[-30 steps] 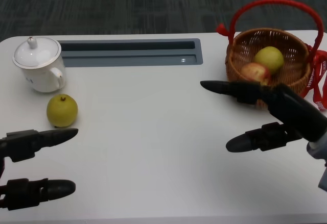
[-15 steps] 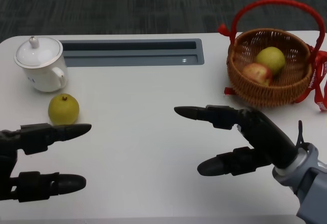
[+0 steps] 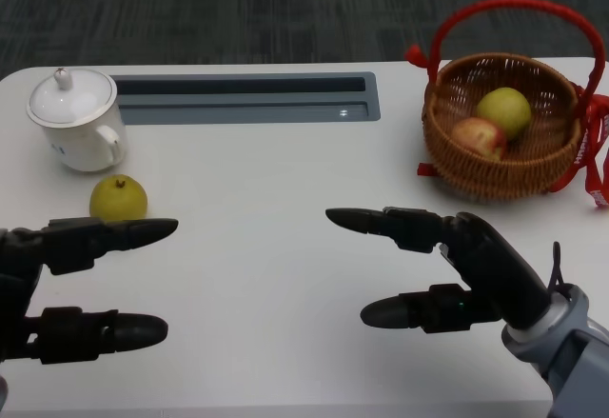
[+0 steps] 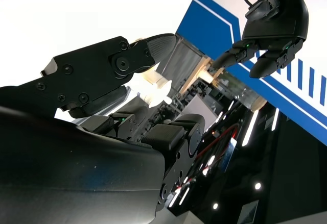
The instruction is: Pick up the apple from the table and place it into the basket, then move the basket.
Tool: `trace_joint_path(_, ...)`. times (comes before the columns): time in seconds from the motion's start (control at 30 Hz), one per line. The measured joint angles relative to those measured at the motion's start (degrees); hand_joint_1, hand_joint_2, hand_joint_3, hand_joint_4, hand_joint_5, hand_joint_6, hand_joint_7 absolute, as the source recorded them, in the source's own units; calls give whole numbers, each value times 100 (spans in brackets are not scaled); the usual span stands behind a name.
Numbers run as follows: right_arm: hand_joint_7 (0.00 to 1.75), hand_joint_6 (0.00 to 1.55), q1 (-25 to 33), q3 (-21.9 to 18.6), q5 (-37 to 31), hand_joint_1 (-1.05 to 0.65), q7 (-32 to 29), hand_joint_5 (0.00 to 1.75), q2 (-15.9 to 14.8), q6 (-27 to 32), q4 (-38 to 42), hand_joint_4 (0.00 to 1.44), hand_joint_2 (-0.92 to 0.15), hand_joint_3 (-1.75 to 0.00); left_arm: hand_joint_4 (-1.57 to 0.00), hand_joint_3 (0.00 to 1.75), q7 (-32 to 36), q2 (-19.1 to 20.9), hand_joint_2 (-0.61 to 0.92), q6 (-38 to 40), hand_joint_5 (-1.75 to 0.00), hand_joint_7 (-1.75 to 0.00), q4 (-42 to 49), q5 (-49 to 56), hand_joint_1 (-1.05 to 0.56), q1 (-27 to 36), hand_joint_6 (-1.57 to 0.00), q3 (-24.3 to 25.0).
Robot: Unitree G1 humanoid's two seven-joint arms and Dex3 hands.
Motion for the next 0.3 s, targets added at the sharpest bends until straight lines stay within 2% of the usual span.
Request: trace_joint_path(0.3,1,63,194,-104,-145,-38,-178,1,-6,-23,-221,69,-81,0,-97,1,-128,-31,64,-95,0,0,152,-167,-54,-123,-91,-24)
